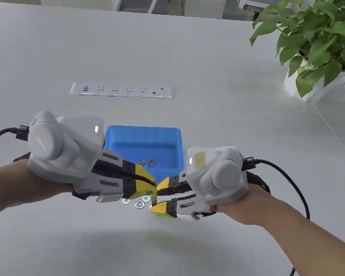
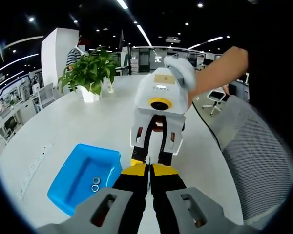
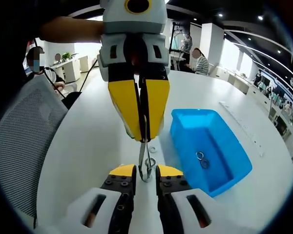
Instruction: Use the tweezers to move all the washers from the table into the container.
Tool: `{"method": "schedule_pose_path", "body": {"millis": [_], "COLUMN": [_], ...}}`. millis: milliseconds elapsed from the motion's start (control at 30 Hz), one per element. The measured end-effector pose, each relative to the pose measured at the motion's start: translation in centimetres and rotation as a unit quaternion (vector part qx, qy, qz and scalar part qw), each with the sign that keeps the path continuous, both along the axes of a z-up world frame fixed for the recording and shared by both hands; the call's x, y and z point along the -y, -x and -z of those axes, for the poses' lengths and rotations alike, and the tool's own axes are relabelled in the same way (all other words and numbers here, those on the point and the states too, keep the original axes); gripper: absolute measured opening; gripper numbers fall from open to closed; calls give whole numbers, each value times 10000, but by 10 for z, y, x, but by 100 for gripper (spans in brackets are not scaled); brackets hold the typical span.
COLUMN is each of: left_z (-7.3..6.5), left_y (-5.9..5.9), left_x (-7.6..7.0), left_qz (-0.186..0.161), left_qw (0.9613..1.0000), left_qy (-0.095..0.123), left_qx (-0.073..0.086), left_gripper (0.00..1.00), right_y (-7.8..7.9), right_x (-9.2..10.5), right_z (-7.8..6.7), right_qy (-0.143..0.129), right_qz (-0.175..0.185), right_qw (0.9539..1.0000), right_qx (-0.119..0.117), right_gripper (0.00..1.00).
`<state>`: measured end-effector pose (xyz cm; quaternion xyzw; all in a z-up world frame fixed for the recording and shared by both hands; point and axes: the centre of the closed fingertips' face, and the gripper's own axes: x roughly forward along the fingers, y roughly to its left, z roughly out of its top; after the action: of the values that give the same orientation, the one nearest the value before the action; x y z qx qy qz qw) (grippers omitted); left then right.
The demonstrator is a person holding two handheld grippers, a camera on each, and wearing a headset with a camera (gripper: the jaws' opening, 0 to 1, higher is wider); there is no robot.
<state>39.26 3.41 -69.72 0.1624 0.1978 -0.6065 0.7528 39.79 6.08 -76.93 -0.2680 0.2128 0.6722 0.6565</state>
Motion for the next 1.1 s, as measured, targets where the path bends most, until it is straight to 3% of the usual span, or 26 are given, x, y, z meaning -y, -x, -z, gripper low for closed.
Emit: {"method": "schedule_pose_path", "body": {"millis": [133, 600, 1100], "left_z": [0, 0, 0], "left_y": [-1, -2, -3], "left_x": [0, 4, 0], "left_qz": [-21, -14, -79], "left_qw": [10000, 10000, 9999], "left_qy": [1, -15, -64], "left_qx": [3, -33, -45], "left_gripper": [5, 5, 7], "right_y": [2, 0, 0], "right_x": [0, 3, 3], "right_z": [2, 4, 3], "right_qy": [45, 9, 32], "right_qz": [-68, 147, 141], "right_qw": [10000, 9998, 9998], "right_qx": [-31, -157, -154], "right_gripper": [12, 8, 7]}}
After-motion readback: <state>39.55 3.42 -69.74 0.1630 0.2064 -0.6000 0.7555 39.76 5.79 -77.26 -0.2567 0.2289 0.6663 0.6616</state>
